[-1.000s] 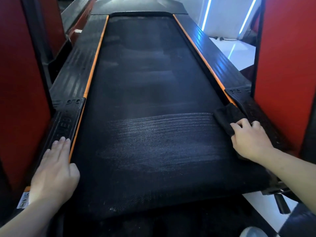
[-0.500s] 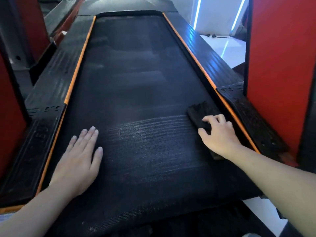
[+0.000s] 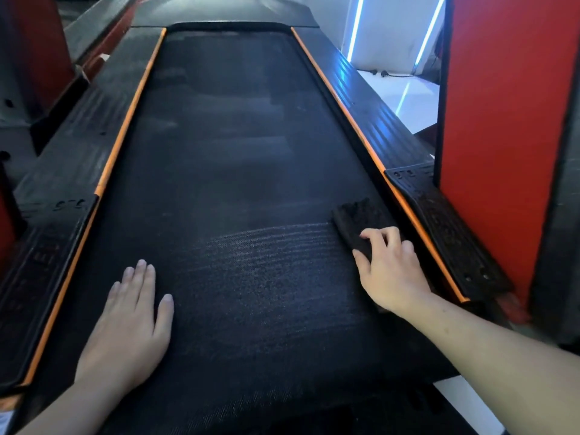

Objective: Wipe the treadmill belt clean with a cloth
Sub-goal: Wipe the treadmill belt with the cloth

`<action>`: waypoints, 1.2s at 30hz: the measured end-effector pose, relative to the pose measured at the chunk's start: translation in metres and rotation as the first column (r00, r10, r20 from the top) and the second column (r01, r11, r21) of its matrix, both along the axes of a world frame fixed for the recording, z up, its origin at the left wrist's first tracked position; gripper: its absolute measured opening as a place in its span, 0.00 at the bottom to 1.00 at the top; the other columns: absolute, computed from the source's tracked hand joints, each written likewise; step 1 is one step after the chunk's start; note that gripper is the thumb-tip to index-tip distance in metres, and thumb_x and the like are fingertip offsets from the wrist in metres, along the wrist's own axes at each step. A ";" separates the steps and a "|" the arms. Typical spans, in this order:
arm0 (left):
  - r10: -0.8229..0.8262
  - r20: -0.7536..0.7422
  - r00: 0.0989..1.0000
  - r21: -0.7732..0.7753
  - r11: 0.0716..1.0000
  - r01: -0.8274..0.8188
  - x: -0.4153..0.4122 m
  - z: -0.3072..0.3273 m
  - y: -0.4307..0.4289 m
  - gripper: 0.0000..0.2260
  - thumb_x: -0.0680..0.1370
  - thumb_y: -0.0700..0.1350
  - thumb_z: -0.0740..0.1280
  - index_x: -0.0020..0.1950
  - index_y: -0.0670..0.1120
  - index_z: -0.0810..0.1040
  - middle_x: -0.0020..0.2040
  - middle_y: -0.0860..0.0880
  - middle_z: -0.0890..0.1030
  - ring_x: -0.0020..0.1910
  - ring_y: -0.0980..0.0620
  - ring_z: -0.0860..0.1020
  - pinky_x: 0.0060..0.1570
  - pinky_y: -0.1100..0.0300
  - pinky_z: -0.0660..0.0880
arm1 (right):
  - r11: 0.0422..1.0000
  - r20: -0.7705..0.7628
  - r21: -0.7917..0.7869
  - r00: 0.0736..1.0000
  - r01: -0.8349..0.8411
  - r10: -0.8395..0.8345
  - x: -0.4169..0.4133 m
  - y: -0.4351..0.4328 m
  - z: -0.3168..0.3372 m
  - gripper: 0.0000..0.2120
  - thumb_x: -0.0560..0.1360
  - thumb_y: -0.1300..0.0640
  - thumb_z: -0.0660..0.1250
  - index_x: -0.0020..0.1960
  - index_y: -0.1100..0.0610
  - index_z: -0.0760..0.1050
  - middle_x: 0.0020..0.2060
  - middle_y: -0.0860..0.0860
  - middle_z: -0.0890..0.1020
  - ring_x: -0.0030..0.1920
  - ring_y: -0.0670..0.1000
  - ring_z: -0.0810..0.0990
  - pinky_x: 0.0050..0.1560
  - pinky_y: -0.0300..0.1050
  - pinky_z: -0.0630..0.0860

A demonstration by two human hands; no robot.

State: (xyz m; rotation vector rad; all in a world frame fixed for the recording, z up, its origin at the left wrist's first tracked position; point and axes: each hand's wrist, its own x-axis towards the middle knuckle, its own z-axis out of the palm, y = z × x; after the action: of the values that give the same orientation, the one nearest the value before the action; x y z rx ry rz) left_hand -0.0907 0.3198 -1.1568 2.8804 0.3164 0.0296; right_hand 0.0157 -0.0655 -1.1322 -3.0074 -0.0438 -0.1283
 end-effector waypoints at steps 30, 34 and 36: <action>-0.022 0.042 0.999 -0.015 1.000 0.023 -0.065 -0.003 -0.014 0.34 0.77 0.63 0.38 0.79 0.46 0.41 0.80 0.53 0.39 0.76 0.62 0.34 0.75 0.62 0.34 | 0.999 0.095 -0.041 0.995 -0.006 0.010 -0.060 -0.016 -0.007 0.19 0.78 0.44 0.62 0.66 0.50 0.71 0.56 0.52 0.71 0.41 0.54 0.69 0.42 0.51 0.75; -0.009 0.004 1.000 -0.004 1.000 0.009 -0.075 -0.004 -0.017 0.37 0.77 0.64 0.38 0.80 0.43 0.46 0.80 0.51 0.43 0.78 0.58 0.39 0.77 0.59 0.38 | 0.999 0.089 -0.045 0.996 -0.023 0.027 -0.071 -0.018 -0.004 0.18 0.77 0.45 0.65 0.64 0.50 0.72 0.53 0.51 0.71 0.39 0.53 0.67 0.39 0.50 0.74; -0.010 0.004 1.000 0.062 0.998 0.010 -0.079 -0.001 -0.016 0.36 0.78 0.62 0.42 0.79 0.41 0.56 0.80 0.47 0.54 0.80 0.52 0.51 0.78 0.52 0.50 | 0.999 0.068 -0.022 0.996 -0.049 0.051 -0.072 -0.019 0.005 0.16 0.76 0.45 0.65 0.61 0.50 0.72 0.52 0.49 0.71 0.40 0.54 0.71 0.39 0.50 0.73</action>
State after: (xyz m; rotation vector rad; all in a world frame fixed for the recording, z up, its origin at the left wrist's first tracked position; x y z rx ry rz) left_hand -0.1693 0.3039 -1.1580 2.9432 0.3052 0.0443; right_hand -0.0559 -0.0850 -1.1275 -3.0186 -0.1276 -0.2268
